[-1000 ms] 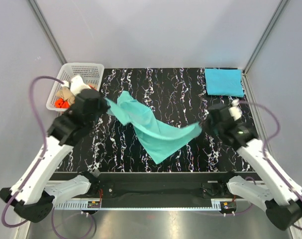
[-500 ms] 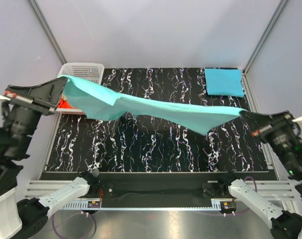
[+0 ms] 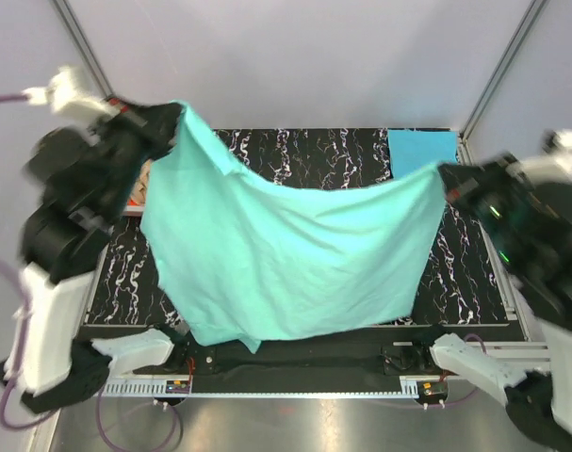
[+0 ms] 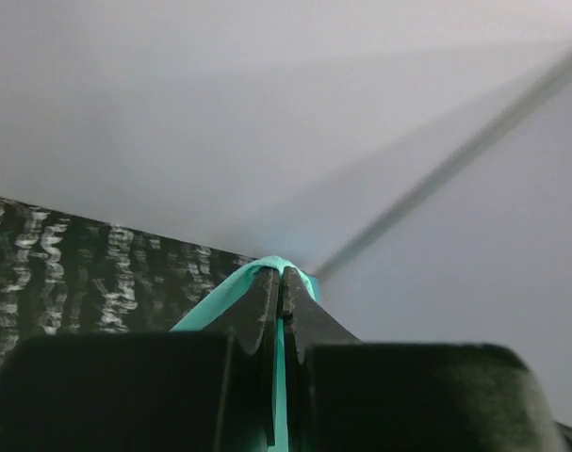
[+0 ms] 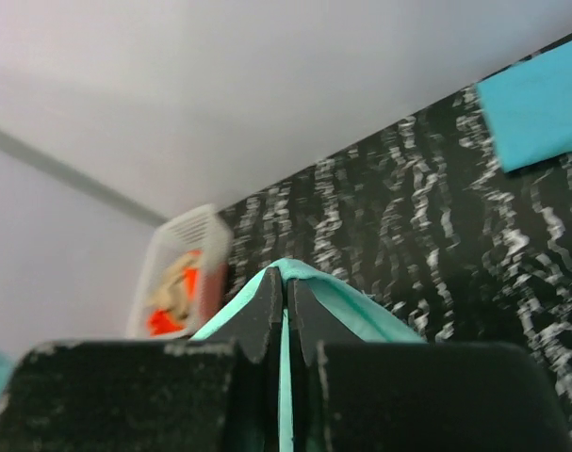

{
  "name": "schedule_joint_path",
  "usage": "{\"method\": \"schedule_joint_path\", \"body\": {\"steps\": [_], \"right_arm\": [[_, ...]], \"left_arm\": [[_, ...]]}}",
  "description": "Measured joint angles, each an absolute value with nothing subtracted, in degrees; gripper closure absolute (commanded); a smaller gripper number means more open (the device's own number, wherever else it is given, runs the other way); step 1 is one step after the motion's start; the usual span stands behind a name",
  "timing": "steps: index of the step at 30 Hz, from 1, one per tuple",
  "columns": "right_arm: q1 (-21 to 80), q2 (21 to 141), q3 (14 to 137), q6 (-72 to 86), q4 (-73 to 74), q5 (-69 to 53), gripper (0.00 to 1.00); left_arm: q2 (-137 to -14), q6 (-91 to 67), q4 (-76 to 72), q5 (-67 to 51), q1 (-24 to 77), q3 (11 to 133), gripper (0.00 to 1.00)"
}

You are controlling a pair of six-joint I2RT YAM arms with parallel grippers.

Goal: Fold and stack the t-shirts
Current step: Flatten the tshirt out

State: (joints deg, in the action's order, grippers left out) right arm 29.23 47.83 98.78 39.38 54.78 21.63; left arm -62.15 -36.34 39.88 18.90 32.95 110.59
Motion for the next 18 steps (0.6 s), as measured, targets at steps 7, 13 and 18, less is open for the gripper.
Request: {"method": "schedule_joint_path", "body": {"steps": [7, 13, 18], "right_arm": [[28.21, 79.07, 102.76, 26.50, 40.86, 30.74, 1.00], [21.50, 92.68, 114.69, 21.15, 39.51, 33.61, 1.00], [16.40, 92.33, 126.54, 18.85, 40.05, 33.39, 1.00]], "left_arm": [[-82.17, -33.95, 32.38, 30.83, 29.47, 110.69, 1.00], [-100.29, -33.41, 34.13, 32.25, 25.34, 133.86, 1.00], [-97.58, -32.40, 30.33, 30.13, 24.29, 134.74, 1.00]]}}
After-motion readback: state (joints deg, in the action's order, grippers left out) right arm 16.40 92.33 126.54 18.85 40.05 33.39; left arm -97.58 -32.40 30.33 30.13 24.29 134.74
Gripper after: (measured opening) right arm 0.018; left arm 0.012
